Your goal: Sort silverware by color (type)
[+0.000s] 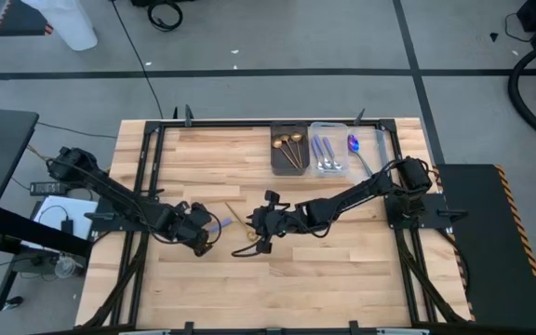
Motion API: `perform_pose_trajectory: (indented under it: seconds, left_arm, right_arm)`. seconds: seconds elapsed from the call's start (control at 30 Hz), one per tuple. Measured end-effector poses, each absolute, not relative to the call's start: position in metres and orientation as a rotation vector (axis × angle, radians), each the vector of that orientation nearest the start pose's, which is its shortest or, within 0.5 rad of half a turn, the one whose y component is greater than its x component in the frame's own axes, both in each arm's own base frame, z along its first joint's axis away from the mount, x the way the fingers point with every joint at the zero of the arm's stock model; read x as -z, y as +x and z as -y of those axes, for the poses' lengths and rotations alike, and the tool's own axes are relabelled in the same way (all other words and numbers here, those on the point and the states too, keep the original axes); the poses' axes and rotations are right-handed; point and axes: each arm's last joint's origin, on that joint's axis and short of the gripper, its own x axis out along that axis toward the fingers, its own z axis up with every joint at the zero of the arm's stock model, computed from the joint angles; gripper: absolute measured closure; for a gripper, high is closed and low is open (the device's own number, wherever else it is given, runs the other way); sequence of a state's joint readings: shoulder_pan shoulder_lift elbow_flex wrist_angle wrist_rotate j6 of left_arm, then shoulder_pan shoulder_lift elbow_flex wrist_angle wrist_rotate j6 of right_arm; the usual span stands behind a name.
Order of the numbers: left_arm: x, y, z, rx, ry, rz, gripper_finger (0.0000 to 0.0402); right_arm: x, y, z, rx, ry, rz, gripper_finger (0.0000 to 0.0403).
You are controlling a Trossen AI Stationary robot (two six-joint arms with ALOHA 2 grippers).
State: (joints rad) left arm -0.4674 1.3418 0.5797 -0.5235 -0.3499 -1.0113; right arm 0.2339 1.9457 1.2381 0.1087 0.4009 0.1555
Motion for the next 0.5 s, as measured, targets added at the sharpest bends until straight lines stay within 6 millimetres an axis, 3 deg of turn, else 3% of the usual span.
perform_pose_trajectory:
  seconds: [0.5]
  left_arm:
    - [-0.134,0.189,0.094,-0.485,-0.35,-1.073,0.0259]
  right_arm:
    - [-0.182,0.409,-0.09,0.229,-0.05,-0.555,0.0313]
